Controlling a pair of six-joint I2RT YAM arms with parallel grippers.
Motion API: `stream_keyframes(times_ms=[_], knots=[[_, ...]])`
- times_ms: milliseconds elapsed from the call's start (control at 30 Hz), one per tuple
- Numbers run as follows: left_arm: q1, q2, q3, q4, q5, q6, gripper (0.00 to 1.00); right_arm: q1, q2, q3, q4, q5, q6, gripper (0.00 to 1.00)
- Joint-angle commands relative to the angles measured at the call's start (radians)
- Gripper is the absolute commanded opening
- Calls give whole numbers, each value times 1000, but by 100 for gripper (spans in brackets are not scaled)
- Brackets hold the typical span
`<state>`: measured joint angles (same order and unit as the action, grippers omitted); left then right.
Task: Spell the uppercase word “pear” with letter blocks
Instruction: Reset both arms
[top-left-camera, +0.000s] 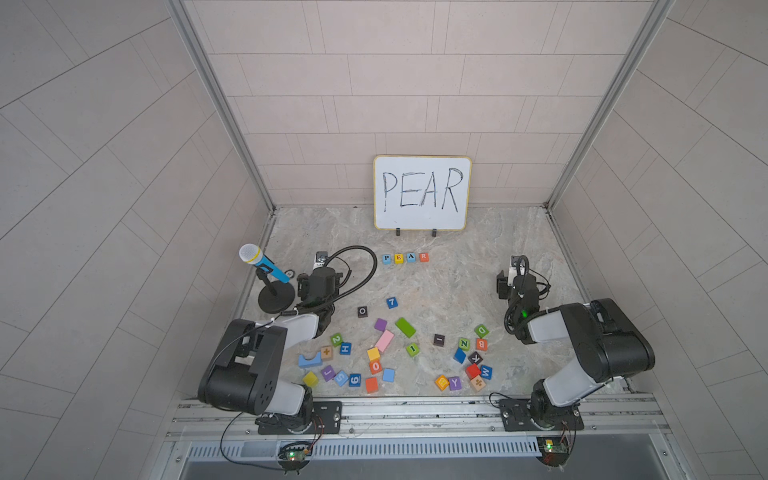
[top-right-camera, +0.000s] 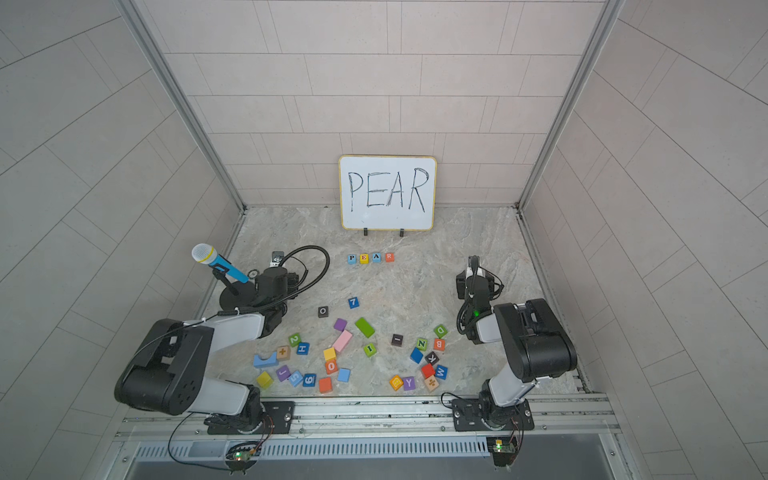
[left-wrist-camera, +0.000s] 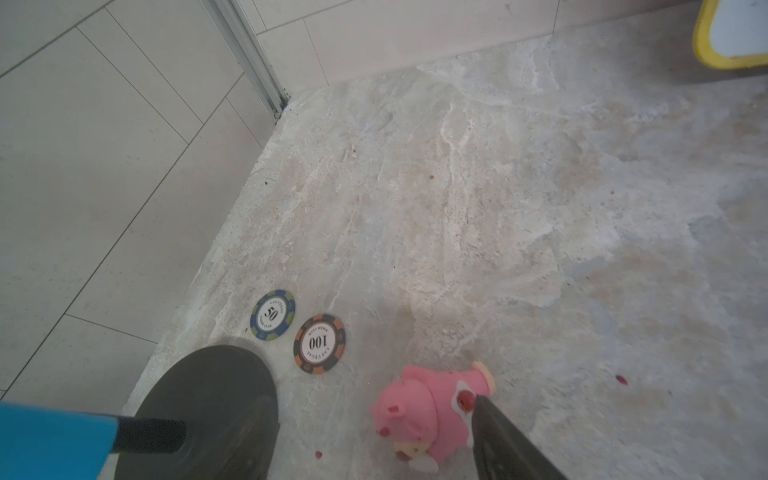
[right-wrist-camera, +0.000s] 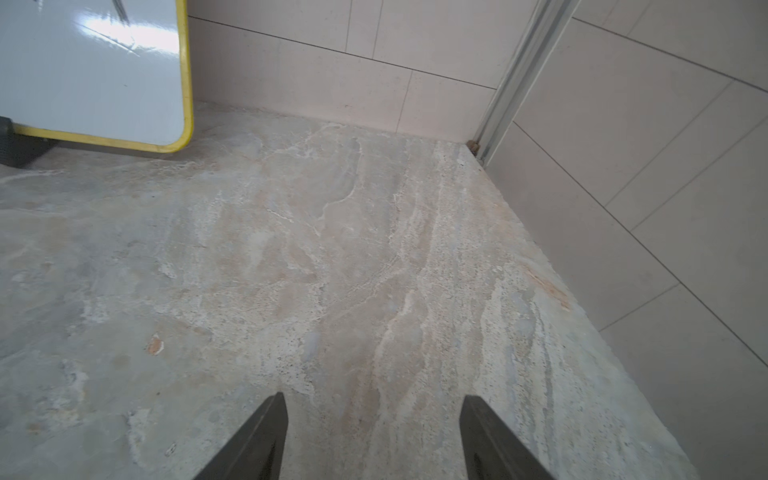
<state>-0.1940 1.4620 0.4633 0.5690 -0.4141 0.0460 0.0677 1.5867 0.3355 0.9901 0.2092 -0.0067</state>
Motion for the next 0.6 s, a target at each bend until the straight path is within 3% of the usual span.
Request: stream_keyframes(times_ms=[0, 233, 433, 567], knots=[[29, 41, 0, 150, 25, 9, 77, -22, -17, 16, -4, -151, -4, 100], [88, 83, -59, 271, 123, -33, 73, -31, -16, 19, -10, -161, 2, 100], [138, 128, -46, 309, 208, -60, 92, -31, -18, 26, -25, -146, 7, 100], [149, 139, -37, 303, 227, -66, 97, -31, -16, 31, -33, -150, 8, 100]])
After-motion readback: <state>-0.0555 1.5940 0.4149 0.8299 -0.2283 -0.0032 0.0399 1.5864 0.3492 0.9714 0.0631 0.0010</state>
